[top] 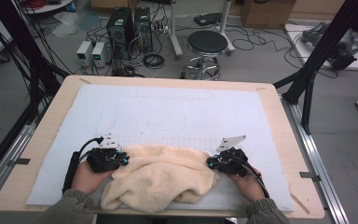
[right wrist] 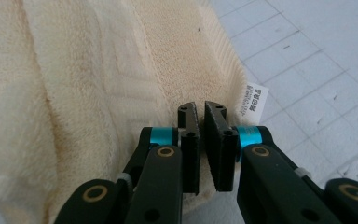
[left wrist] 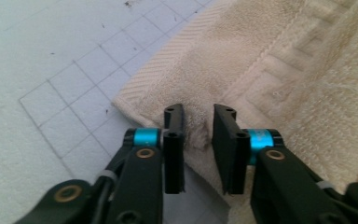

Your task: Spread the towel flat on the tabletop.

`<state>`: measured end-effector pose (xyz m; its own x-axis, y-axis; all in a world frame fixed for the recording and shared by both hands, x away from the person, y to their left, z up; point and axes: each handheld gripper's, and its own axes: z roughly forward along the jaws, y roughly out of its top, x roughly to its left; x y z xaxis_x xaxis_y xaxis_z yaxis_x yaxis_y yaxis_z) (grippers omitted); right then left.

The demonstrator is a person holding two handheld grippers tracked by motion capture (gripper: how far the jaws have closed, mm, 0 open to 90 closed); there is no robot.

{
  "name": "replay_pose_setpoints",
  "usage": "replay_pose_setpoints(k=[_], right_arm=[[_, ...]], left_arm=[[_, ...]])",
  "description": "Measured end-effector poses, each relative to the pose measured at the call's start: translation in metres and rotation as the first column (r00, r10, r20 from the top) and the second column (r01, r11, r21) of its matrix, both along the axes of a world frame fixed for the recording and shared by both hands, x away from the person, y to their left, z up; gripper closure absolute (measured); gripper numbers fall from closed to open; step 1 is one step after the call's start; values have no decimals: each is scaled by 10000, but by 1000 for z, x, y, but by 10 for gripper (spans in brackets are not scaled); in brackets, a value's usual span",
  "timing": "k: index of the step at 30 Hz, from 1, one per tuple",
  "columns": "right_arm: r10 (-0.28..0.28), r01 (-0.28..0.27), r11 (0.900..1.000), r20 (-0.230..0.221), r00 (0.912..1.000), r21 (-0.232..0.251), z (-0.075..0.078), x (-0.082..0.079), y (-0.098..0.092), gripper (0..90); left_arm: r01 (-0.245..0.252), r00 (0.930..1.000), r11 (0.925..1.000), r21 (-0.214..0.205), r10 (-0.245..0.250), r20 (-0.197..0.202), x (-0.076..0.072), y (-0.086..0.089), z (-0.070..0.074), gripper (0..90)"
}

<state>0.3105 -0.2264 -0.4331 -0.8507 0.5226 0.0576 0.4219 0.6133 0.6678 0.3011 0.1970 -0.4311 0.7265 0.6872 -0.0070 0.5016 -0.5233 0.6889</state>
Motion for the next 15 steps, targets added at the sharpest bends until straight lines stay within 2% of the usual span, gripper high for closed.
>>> replay_pose_setpoints(k=[2,6,11,15], right_arm=[[8,-8,9999,-10,10000,-103,2,1,1,860],[-42,44,10000,258,9997,-59,10,5,2,862],[-195,167,9988,621,9979,462,30,14,-2,864],[-231,165,9962,763,9968,850,45,24,0,865]], left_arm=[[-23,10000,10000,36,23,29,-1,-2,1,826],[-223,9995,9997,-50,224,239,0,1,6,843],[-659,9956,9949,-759,706,611,3,9,20,848],[-890,9918,9900,-1094,982,817,7,13,31,849]])
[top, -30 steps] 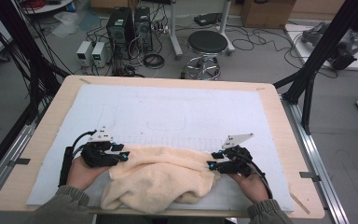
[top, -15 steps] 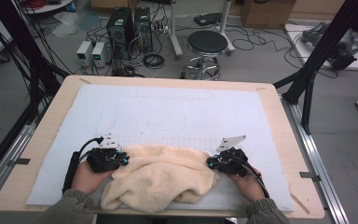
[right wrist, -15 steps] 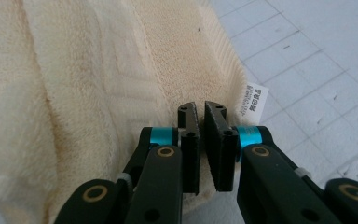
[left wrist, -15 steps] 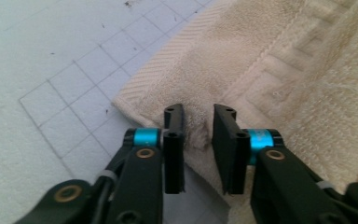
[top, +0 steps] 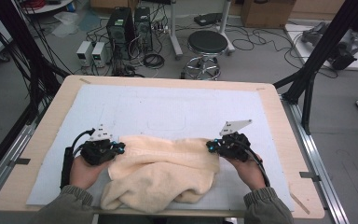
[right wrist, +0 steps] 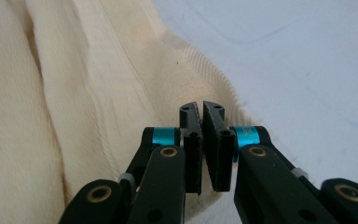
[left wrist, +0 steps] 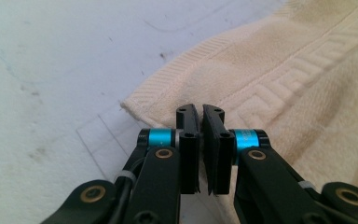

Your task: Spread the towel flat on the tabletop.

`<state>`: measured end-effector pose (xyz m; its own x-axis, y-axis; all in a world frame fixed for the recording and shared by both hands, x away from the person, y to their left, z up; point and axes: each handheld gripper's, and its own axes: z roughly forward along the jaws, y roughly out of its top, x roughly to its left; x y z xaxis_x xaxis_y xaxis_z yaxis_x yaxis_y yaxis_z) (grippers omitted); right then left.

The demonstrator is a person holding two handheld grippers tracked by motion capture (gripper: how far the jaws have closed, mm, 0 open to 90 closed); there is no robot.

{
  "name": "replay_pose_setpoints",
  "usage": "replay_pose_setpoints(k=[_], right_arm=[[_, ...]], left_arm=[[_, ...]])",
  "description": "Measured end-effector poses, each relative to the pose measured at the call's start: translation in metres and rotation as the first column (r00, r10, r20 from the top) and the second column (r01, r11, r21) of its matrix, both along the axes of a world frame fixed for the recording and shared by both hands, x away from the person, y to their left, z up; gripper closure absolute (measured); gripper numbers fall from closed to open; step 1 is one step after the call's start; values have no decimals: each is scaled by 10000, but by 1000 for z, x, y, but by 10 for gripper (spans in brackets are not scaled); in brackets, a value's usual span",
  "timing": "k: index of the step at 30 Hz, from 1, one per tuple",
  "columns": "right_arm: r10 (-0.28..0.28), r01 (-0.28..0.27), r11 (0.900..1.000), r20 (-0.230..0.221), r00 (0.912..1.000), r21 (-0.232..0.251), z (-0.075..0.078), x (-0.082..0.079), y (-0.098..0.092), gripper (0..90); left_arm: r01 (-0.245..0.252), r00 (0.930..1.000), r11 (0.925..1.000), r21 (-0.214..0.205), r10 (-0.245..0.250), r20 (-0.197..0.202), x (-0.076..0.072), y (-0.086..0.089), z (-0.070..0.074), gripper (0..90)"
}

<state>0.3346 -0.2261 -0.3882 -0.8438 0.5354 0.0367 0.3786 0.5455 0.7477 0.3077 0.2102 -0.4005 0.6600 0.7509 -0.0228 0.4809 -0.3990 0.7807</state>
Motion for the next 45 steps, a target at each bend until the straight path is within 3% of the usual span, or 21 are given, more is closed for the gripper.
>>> replay_pose_setpoints(k=[5,12,16,19,21,22,23,24,25,26,27,29,31,33,36,40,45], right_arm=[[61,-63,9998,87,9999,206,10,4,3,865],[405,-406,9991,86,9991,85,9,-4,5,865],[647,-648,9978,35,9979,148,7,0,7,867],[258,-257,9996,138,9996,-72,11,17,5,877],[-246,246,9997,414,9988,19,22,41,1,878],[-657,645,9977,745,9951,183,31,61,0,877],[-1184,1186,9929,1014,9878,43,43,85,0,853],[-1849,1880,9820,1187,9756,-159,53,106,-1,736],[-2580,2597,9657,933,9616,-63,59,122,-2,634],[-2866,2848,9572,302,9576,525,60,132,-6,615],[-2866,2855,9540,-8,9580,920,59,133,-6,606],[-2273,2266,9736,278,9734,262,51,124,1,597],[-1836,1840,9829,349,9824,-76,41,112,5,585],[-1548,1549,9878,-70,9879,143,33,100,5,580],[-1171,1171,9931,83,9931,24,31,78,6,558],[-642,636,9978,391,9972,164,35,48,6,548],[-190,171,9991,491,9986,390,33,13,6,523]], left_arm=[[-50,9998,9997,-225,54,192,0,4,8,850],[385,9989,9991,-172,-381,259,-8,6,9,850],[240,9994,9992,-325,-232,246,3,7,10,852],[-142,9987,9990,-425,162,474,27,7,17,854],[-794,9940,9942,-726,844,697,61,5,29,856],[-1085,9907,9871,-1180,1171,690,84,3,37,855],[-1467,9851,9823,-1163,1558,732,105,1,46,844],[-2030,9743,9754,-856,2099,814,121,-4,53,783],[-2276,9704,9687,-993,2340,589,130,-6,58,669],[-2112,9749,9672,-1409,2188,406,134,-7,60,599],[-1926,9779,9688,-1558,2026,512,132,-8,60,613],[-1384,9873,9872,-790,1438,676,125,-11,55,616],[-1063,9924,9914,-759,1106,543,114,-11,46,604],[-658,9963,9954,-693,693,501,100,-9,38,602],[-202,9988,9983,-539,225,431,77,-5,28,591],[185,9978,9984,-539,-150,647,42,3,19,571],[601,9940,9951,-781,-525,962,5,7,13,529]])
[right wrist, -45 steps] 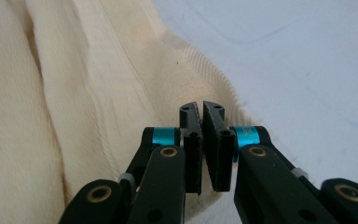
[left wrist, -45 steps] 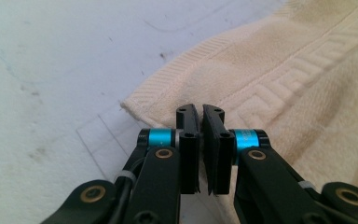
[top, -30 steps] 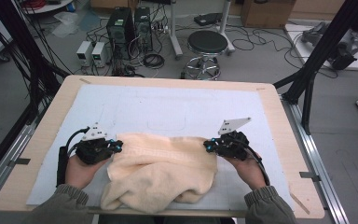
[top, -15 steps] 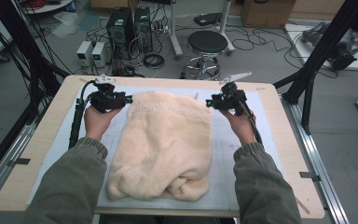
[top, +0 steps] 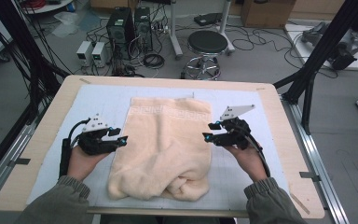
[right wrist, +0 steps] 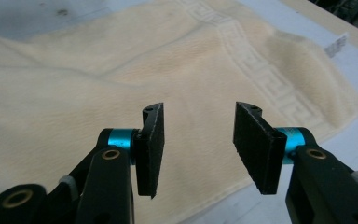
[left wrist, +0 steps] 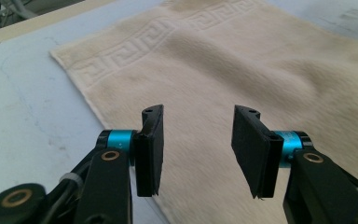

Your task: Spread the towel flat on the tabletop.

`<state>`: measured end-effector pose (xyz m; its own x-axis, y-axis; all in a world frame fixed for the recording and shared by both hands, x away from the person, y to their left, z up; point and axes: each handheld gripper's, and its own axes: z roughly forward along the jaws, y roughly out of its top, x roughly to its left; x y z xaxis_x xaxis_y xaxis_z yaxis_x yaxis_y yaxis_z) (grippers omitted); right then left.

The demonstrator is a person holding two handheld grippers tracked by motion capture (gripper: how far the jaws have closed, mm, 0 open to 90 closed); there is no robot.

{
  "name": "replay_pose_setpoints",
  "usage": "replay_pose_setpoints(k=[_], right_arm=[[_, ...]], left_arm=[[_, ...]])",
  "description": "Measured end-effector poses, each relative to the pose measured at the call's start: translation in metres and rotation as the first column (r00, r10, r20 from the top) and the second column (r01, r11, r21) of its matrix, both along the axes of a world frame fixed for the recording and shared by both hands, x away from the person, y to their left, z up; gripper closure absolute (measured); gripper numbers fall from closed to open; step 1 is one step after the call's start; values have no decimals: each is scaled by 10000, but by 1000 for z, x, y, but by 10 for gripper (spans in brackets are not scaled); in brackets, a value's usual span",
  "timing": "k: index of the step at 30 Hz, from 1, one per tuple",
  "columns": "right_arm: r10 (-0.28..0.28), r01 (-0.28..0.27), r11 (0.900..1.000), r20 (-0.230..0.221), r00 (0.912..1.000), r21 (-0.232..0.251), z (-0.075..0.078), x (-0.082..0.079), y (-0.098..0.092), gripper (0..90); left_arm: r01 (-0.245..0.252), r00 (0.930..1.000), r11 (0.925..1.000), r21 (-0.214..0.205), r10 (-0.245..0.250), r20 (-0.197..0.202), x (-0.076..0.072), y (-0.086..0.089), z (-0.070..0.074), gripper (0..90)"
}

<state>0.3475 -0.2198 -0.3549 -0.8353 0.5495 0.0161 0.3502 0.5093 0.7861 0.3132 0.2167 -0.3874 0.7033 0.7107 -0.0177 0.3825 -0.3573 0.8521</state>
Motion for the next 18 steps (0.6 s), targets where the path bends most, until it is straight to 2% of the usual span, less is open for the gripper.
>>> replay_pose_setpoints(k=[1,3,5,8,10,12,15,18], right_arm=[[107,-107,9999,5,9999,17,-2,-6,0,515],[229,-232,9996,-211,9995,-185,-7,-16,2,489],[344,-343,9994,72,9994,-98,-15,-29,1,498],[395,-394,9992,-140,9991,63,-28,-40,-1,494],[515,-512,9985,-144,9986,182,-39,-45,-3,487],[538,-535,9985,-239,9983,114,-49,-48,-5,479],[474,-475,9989,-389,9981,-3,-56,-50,-5,477],[567,-580,9980,-515,9971,-237,-62,-50,-1,480]], left_arm=[[125,9999,9999,-106,-124,88,-6,0,-1,517],[274,9993,9996,-31,-273,254,-18,-1,-3,503],[353,9989,9993,-90,-350,318,-28,0,-7,489],[388,9988,9992,16,-388,309,-40,0,-15,468],[356,9992,9993,-79,-354,166,-46,0,-18,464],[420,9991,9989,189,-421,49,-47,0,-20,465],[450,9989,9976,529,-444,-118,-46,-3,-29,461],[817,9941,9931,839,-752,-781,-43,-5,-39,477]])
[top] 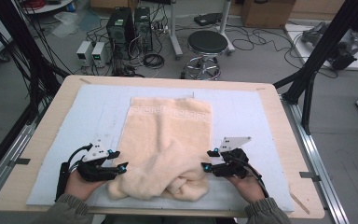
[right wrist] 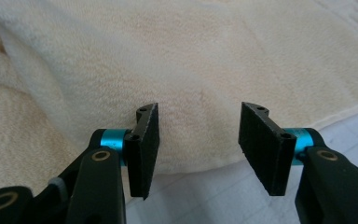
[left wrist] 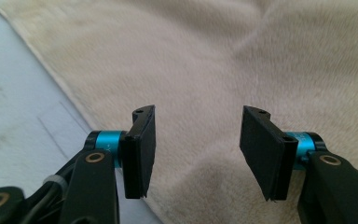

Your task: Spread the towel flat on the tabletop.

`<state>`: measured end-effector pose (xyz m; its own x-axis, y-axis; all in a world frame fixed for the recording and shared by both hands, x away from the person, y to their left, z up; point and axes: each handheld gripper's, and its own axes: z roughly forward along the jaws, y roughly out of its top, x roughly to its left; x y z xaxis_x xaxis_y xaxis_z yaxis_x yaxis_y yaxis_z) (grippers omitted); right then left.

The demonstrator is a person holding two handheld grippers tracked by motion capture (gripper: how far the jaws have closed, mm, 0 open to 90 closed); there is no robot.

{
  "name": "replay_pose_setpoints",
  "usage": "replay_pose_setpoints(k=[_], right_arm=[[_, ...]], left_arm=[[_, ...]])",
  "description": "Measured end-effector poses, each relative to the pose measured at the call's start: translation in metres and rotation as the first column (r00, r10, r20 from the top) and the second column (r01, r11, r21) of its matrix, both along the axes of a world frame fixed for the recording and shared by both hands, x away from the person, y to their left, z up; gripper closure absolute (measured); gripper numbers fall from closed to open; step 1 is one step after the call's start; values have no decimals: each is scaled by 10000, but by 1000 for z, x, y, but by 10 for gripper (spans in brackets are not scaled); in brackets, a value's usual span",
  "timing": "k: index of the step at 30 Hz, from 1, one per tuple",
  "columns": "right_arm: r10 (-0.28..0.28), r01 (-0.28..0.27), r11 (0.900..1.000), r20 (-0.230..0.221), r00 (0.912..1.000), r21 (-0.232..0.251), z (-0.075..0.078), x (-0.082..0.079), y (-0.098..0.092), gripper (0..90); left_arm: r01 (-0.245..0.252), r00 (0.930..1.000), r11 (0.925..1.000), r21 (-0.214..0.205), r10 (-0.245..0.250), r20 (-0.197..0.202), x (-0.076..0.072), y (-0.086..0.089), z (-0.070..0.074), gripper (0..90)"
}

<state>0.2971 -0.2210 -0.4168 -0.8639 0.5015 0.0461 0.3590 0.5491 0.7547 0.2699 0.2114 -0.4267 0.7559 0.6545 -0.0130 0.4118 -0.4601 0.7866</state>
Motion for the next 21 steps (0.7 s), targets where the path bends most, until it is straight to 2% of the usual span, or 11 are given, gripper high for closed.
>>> replay_pose_setpoints(k=[3,4,5,6,8,10,12,14,16,18,21], right_arm=[[160,-174,9991,-352,9993,-387,-9,1,6,502],[191,-212,9983,-398,9990,-544,-12,2,8,513],[235,-267,9975,-502,9985,-648,-14,3,9,530],[277,-331,9958,-639,9976,-850,-17,4,12,549],[392,-443,9953,-601,9974,-861,-18,4,15,605],[519,-568,9947,-594,9969,-852,-18,4,16,685],[709,-765,9936,-691,9951,-834,-17,4,16,770],[818,-863,9913,-479,9955,-991,-16,2,17,846],[806,-849,9911,-455,9957,-1028,-14,3,17,860],[796,-829,9926,-394,9960,-888,-10,6,13,863],[303,-315,9979,-215,9993,-572,-1,16,5,865]], left_arm=[[357,9970,9991,249,-339,-703,3,-4,-9,530],[409,9963,9985,357,-381,-773,3,-6,-11,530],[449,9977,9980,437,-426,-527,2,-6,-12,528],[454,9974,9980,450,-428,-571,2,-6,-12,546],[348,9983,9981,511,-323,-490,2,-6,-12,585],[232,9980,9983,526,-200,-600,3,-7,-11,628],[181,9980,9982,576,-146,-614,4,-7,-10,709],[172,9982,9977,654,-134,-584,6,-8,-10,798],[172,9979,9970,759,-123,-640,8,-9,-8,841],[-62,9983,9970,768,106,-570,12,-9,-6,848],[-600,9976,9971,476,616,-328,26,-6,1,851]])
